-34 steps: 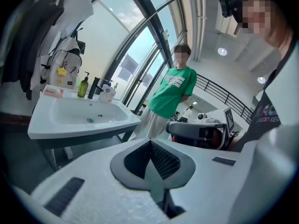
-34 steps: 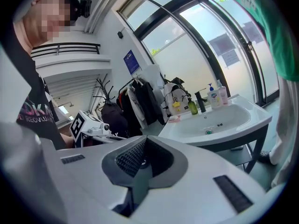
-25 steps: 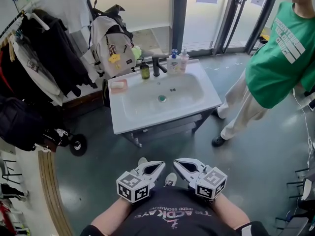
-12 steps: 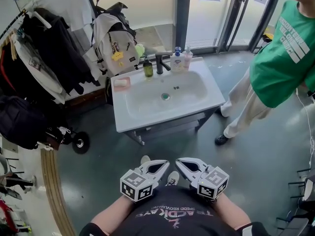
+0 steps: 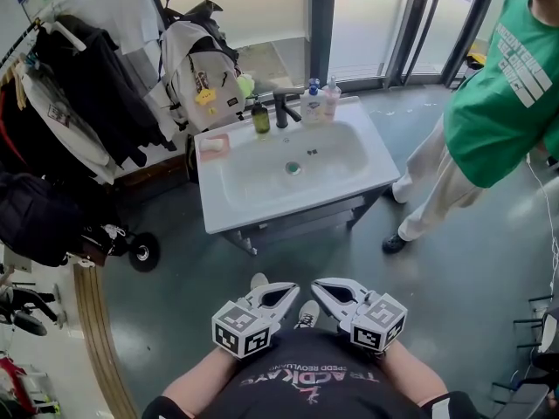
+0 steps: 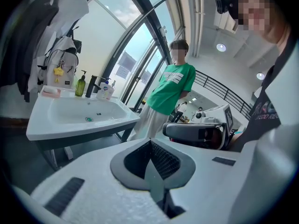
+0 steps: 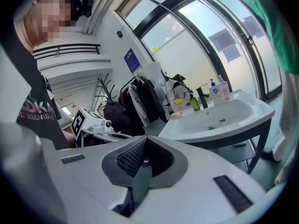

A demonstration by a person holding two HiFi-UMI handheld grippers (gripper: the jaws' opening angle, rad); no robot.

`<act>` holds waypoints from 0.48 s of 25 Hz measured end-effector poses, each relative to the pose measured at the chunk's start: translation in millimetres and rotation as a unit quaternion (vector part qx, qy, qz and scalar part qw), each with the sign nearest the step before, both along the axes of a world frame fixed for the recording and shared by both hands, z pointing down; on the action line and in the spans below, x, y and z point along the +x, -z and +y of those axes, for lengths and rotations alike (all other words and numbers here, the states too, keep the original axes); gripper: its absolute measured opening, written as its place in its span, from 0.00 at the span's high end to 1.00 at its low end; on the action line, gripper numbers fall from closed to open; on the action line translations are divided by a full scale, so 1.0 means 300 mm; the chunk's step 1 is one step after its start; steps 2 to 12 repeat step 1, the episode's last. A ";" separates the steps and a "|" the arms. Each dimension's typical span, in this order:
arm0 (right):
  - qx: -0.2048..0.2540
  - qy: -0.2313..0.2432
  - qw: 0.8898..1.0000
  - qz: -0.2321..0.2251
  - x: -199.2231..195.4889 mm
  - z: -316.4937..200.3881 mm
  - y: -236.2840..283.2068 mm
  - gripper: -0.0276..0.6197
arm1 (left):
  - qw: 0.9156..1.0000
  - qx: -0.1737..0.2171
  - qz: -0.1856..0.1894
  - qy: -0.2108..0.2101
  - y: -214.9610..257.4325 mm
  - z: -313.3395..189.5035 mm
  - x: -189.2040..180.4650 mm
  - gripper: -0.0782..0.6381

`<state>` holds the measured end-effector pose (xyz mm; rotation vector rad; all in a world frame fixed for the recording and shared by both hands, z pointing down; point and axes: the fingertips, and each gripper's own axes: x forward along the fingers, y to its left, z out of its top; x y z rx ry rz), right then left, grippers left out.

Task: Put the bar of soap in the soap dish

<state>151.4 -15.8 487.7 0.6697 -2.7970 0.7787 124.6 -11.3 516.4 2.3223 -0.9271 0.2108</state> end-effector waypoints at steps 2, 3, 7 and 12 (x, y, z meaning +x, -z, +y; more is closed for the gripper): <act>0.000 0.000 1.000 0.000 0.001 -0.002 0.001 0.94 | 1.000 0.000 0.000 -0.001 0.002 -0.002 0.002 0.88; 0.000 0.000 1.000 0.000 0.001 -0.002 0.001 0.94 | 1.000 0.000 0.000 -0.001 0.002 -0.002 0.002 0.88; 0.000 0.000 1.000 0.000 0.001 -0.002 0.001 0.94 | 1.000 0.000 0.000 -0.001 0.002 -0.002 0.002 0.88; 0.000 0.000 1.000 0.000 0.001 -0.002 0.001 0.94 | 1.000 0.000 0.000 -0.001 0.002 -0.002 0.002 0.88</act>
